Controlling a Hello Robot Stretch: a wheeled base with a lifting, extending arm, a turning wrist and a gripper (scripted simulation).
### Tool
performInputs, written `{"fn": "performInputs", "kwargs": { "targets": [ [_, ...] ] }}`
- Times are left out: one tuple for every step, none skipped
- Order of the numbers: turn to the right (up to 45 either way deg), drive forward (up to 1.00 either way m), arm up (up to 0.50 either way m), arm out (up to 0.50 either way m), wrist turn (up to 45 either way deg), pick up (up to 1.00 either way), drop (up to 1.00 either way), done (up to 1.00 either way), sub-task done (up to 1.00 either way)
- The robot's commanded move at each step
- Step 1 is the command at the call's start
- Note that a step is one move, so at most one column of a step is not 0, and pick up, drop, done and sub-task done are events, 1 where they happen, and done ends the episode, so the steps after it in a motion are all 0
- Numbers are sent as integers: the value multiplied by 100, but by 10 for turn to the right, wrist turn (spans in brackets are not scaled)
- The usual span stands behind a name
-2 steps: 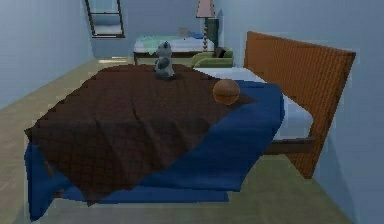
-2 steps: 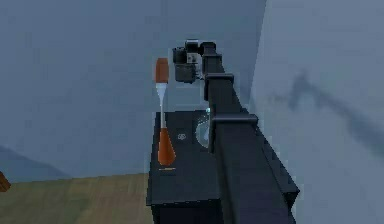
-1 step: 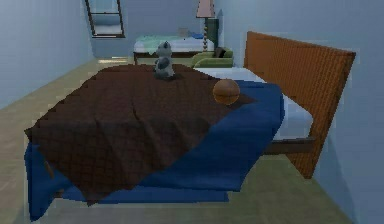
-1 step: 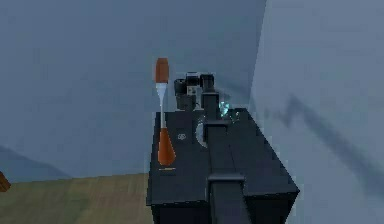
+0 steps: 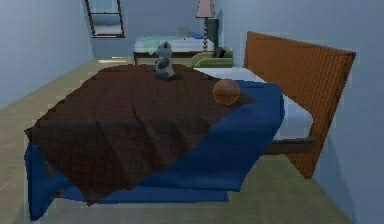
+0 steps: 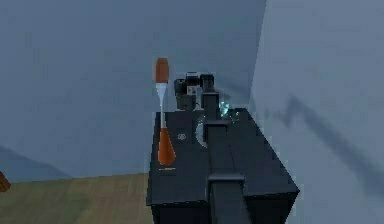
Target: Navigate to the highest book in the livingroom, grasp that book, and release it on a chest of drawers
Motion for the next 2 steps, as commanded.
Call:
{"fn": "performInputs", "kwargs": {
  "targets": [
    [0,0,0,0,0,0,100,0,0],
    [0,0,10,0,0,0,0,0,0]
  ]
}}
